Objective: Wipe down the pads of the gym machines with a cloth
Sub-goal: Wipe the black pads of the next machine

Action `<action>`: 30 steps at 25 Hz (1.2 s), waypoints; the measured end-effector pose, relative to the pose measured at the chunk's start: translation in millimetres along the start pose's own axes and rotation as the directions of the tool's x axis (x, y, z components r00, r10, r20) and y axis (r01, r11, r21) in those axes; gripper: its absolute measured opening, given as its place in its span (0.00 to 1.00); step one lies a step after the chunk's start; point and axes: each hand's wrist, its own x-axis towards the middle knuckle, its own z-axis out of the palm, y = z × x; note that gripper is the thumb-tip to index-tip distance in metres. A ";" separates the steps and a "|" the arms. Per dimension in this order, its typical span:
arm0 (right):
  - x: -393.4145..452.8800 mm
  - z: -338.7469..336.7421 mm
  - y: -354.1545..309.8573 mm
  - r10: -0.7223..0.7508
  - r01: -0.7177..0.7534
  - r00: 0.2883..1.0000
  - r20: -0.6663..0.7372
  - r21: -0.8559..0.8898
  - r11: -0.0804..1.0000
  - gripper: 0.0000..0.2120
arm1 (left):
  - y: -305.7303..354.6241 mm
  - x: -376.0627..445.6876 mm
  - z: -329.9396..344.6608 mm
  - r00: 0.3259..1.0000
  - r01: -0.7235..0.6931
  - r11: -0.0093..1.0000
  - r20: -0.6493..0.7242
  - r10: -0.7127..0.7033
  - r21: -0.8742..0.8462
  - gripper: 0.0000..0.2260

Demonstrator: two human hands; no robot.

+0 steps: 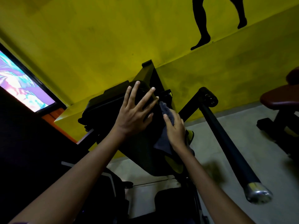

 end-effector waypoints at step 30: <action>-33.1 -9.3 183.6 0.524 -0.525 0.851 0.031 0.055 0.849 0.15 | 4.0 1.4 23.9 0.980 0.015 0.987 -0.199 0.018 0.161 0.23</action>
